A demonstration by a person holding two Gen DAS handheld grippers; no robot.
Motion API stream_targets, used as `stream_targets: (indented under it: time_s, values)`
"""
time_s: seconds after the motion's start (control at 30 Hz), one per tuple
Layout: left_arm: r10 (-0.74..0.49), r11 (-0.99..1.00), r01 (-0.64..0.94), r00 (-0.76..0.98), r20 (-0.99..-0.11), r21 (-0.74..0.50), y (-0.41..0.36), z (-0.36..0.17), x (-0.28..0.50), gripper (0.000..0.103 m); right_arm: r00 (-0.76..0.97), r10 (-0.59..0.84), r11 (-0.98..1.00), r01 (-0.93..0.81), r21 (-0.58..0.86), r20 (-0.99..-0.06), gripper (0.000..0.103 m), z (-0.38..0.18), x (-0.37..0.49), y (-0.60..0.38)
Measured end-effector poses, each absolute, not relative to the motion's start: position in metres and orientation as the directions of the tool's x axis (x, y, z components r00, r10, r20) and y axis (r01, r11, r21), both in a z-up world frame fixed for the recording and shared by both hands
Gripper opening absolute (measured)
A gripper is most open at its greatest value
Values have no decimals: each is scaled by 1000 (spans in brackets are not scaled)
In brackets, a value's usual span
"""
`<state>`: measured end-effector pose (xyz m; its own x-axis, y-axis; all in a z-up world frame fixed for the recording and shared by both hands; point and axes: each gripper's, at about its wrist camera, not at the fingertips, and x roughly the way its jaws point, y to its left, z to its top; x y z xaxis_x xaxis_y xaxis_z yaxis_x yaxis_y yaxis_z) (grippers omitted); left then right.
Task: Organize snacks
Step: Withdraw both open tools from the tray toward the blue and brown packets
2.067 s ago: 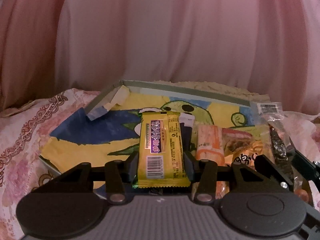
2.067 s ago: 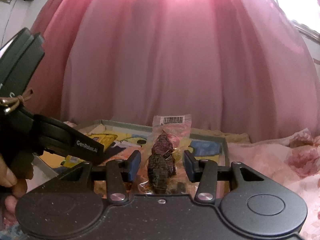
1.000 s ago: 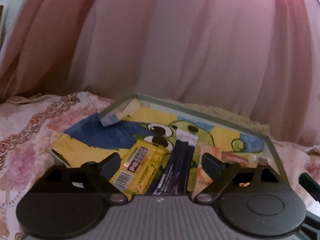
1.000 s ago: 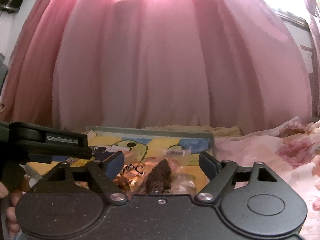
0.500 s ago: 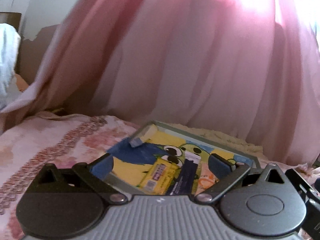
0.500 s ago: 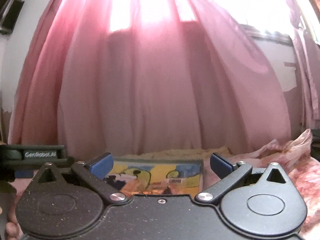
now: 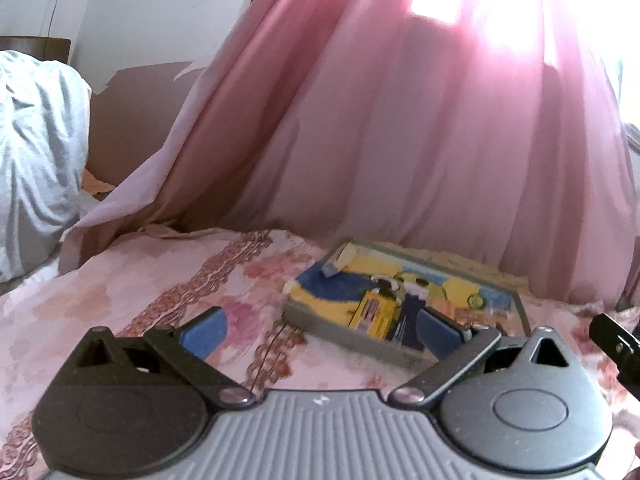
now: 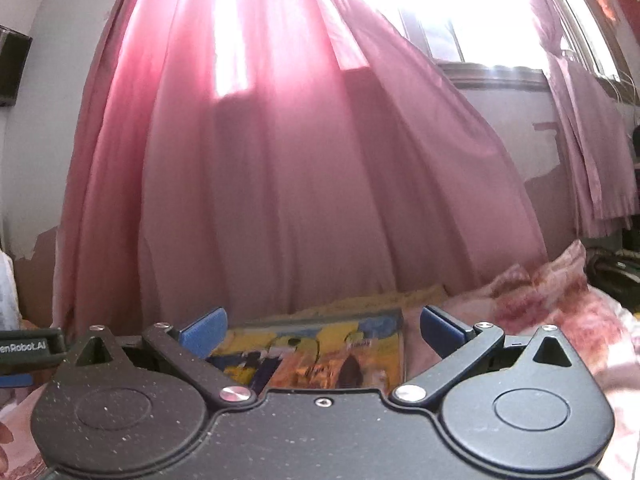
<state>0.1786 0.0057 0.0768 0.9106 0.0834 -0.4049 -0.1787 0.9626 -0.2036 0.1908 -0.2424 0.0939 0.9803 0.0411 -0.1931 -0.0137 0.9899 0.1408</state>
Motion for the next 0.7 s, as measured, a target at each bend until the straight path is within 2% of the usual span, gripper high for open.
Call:
stream_targets:
  time_s: [0.5,0.7]
  values:
    - [36,983,-120,863,-504,-136,10,35,132,102,937,93,994,-106,-21,-338,102,60,142,-204]
    - [14,986,-107,814,-581,-127,19,11,132,102,907,123,987,-156,-49,-402,102,44,137,-191]
